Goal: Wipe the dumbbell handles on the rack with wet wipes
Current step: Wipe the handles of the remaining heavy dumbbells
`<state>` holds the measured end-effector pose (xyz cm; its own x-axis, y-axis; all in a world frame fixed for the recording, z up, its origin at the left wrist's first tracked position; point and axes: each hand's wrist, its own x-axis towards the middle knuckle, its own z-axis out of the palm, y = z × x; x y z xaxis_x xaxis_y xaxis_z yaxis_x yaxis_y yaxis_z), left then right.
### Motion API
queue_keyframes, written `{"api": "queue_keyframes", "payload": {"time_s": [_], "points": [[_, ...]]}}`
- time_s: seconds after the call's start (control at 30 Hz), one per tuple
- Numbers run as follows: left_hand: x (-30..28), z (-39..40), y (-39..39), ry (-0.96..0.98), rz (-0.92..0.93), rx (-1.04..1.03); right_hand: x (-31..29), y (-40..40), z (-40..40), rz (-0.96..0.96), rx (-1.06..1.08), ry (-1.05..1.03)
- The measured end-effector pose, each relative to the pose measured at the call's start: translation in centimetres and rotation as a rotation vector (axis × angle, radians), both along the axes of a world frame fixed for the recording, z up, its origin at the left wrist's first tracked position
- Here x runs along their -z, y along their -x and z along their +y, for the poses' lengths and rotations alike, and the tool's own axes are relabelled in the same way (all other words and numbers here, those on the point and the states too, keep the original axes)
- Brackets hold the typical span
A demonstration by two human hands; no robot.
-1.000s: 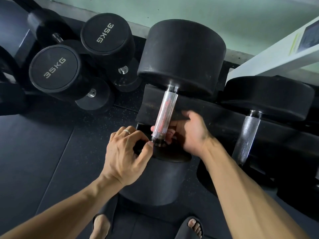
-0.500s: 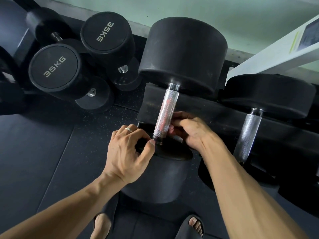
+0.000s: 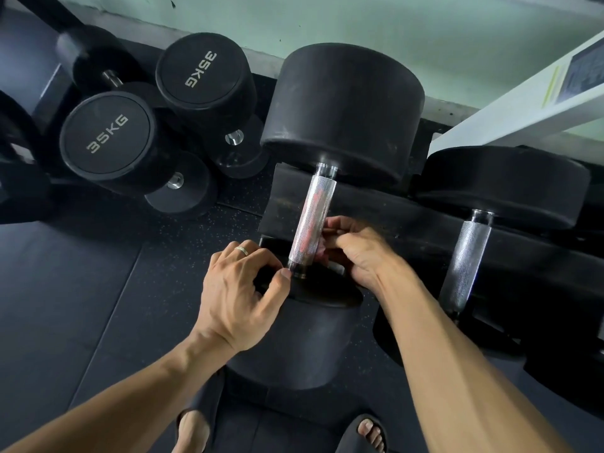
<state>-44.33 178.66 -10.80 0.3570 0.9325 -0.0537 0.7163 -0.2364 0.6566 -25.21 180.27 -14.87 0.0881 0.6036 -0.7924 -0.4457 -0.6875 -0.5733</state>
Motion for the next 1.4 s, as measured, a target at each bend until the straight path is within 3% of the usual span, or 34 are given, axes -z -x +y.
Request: {"api": "queue_keyframes", "payload": {"time_s": [0.13, 0.3, 0.43, 0.83, 1.0, 1.07, 1.2, 1.33, 1.4], "points": [[-0.1, 0.0, 0.0, 0.01, 0.004, 0.001, 0.2, 0.7, -0.8, -0.096, -0.165, 0.031], [-0.3, 0.0, -0.2, 0.018, 0.006, -0.018, 0.1, 0.4, 0.1, -0.056, 0.0, 0.024], [-0.3, 0.0, -0.1, 0.02, 0.014, -0.012, -0.1, 0.9, -0.8, -0.08, -0.151, 0.014], [-1.4, 0.7, 0.0, 0.093, 0.029, 0.1, -8.2, 1.2, -4.4, -0.199, 0.238, -0.179], [-3.4, 2.8, 0.8, 0.48, -0.274, 0.237, -10.7, 4.9, -5.0, -0.345, 0.305, -0.234], [-4.6, 3.6, 0.7, 0.536, -0.344, 0.269, -11.0, 6.3, -5.1, -0.33, 0.357, -0.225], [-5.6, 5.3, 0.8, 0.745, -0.518, 0.091, -11.1, 8.1, -5.0, -0.316, 0.391, -0.253], [-4.4, 7.8, 0.6, 0.866, -0.558, -0.152, -9.8, 8.3, -6.2, -0.802, 0.349, -0.087], [-2.9, 9.3, -0.2, 0.859, -0.546, -0.241, -8.7, 8.6, -7.1, -0.92, 0.324, 0.003]]}}
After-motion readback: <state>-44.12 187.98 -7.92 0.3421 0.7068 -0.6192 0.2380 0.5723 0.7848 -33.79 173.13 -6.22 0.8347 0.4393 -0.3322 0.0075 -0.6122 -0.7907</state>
